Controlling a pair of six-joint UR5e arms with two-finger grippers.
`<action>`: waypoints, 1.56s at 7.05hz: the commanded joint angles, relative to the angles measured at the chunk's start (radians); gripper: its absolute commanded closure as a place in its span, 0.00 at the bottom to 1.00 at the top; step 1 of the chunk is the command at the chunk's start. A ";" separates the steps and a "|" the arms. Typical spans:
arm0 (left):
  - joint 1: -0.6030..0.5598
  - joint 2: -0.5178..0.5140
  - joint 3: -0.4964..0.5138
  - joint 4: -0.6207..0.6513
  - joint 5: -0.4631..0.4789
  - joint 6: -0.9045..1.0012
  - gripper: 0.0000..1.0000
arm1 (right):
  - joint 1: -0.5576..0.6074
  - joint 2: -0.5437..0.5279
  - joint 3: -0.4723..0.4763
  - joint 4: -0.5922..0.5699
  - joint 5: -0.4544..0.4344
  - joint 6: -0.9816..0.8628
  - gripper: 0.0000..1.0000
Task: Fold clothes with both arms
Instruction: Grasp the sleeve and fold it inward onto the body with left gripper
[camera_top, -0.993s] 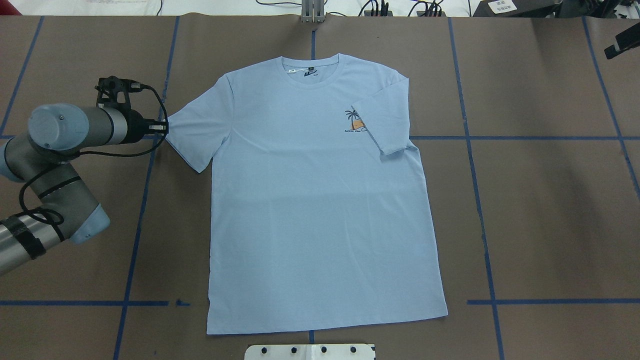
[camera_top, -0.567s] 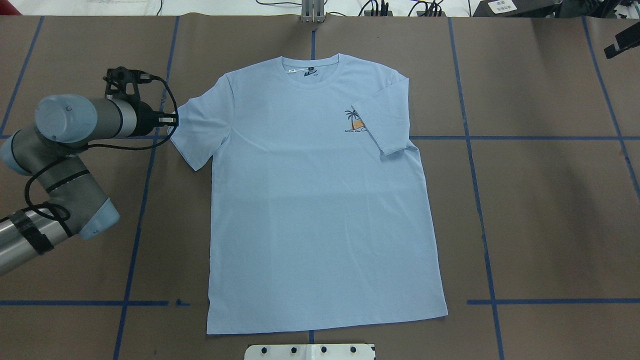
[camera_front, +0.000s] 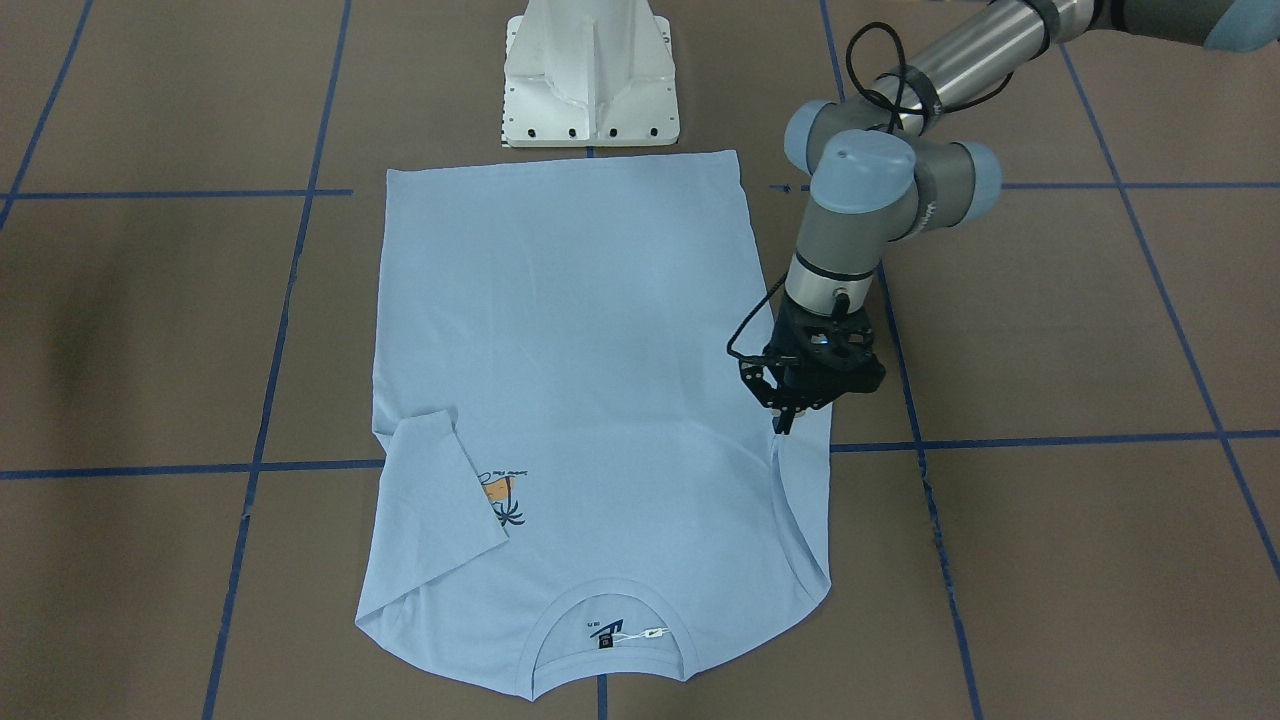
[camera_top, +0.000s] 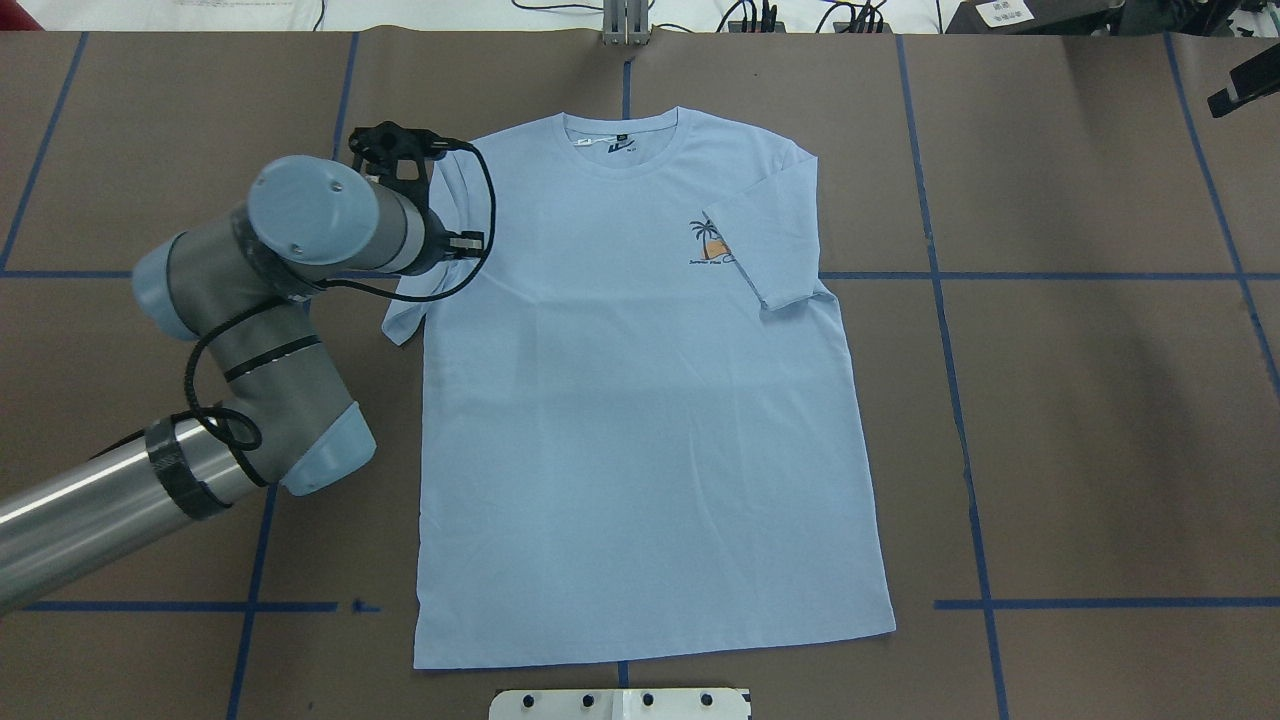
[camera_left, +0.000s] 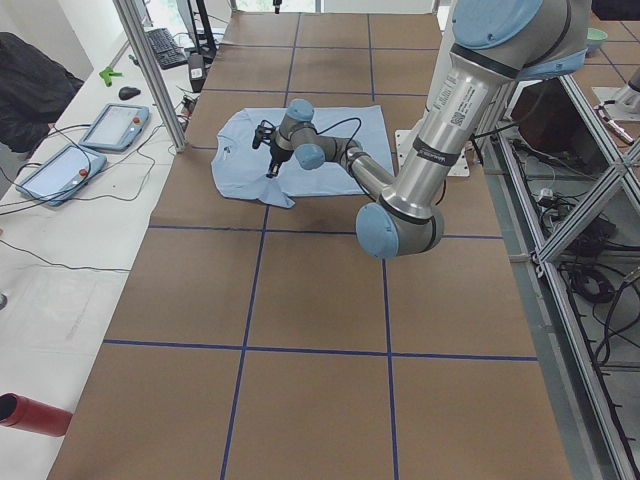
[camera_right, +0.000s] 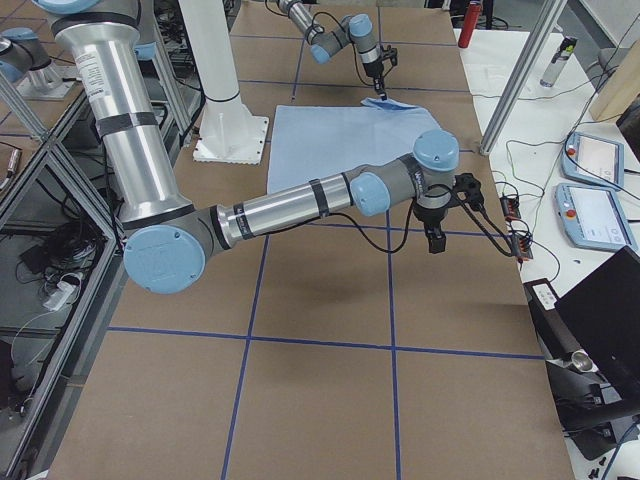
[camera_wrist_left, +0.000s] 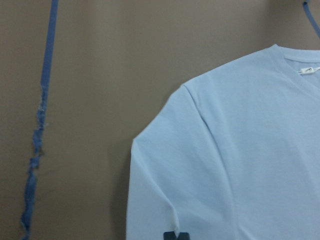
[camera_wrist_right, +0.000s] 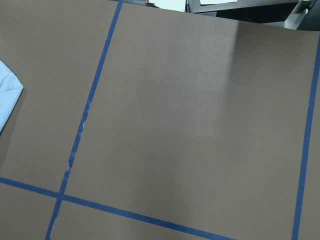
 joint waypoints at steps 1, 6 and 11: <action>0.024 -0.121 0.100 0.053 0.015 -0.041 1.00 | 0.000 -0.003 -0.001 -0.001 0.000 0.001 0.00; 0.024 -0.179 0.214 0.036 0.017 -0.041 0.97 | -0.003 -0.003 -0.004 0.001 0.000 0.001 0.00; 0.023 -0.032 -0.023 -0.041 -0.037 -0.027 0.00 | -0.194 -0.044 0.213 0.008 -0.078 0.363 0.00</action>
